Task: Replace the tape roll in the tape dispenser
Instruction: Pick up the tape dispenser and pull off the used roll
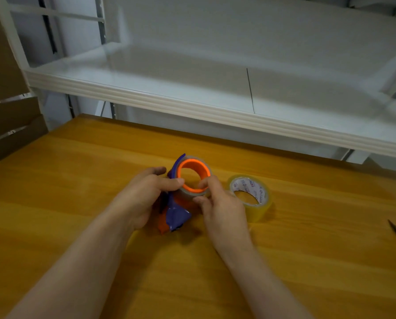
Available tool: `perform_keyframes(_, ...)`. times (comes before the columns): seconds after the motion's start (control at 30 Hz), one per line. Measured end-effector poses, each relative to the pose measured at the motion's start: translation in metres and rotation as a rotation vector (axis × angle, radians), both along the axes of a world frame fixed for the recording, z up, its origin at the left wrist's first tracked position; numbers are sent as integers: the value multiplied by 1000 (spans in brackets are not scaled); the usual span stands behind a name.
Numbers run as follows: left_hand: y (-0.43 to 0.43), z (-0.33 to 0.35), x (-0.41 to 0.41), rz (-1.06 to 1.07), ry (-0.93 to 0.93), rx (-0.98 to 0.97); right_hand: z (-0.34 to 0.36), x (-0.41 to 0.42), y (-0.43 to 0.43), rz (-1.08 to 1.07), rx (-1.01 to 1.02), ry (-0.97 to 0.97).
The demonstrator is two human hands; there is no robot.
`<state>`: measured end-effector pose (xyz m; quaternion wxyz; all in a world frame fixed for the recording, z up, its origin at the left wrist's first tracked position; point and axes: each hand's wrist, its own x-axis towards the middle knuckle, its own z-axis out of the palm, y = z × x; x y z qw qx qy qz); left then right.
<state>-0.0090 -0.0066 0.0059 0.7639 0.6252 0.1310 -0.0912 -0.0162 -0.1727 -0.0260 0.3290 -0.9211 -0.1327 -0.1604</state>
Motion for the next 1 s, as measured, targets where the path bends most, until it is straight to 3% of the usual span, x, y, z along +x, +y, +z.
perform_keyframes(0.17, -4, 5, -5, -101, -70, -85, 2, -5, -7, -41, 39, -123)
perform_keyframes(0.37, -6, 6, -7, -96, -154, -136, 9, -10, -16, 10, 97, -54)
perform_keyframes(0.6, -8, 6, -11, -185, -290, -98, 21, -18, -24, 95, 538, 90)
perform_keyframes(0.77, -19, 5, -17, -249, -414, -28, 22, -14, -30, -16, 623, 78)
perform_keyframes(1.0, -21, 0, -14, -281, -492, -151, 20, -6, -34, -128, 802, 121)
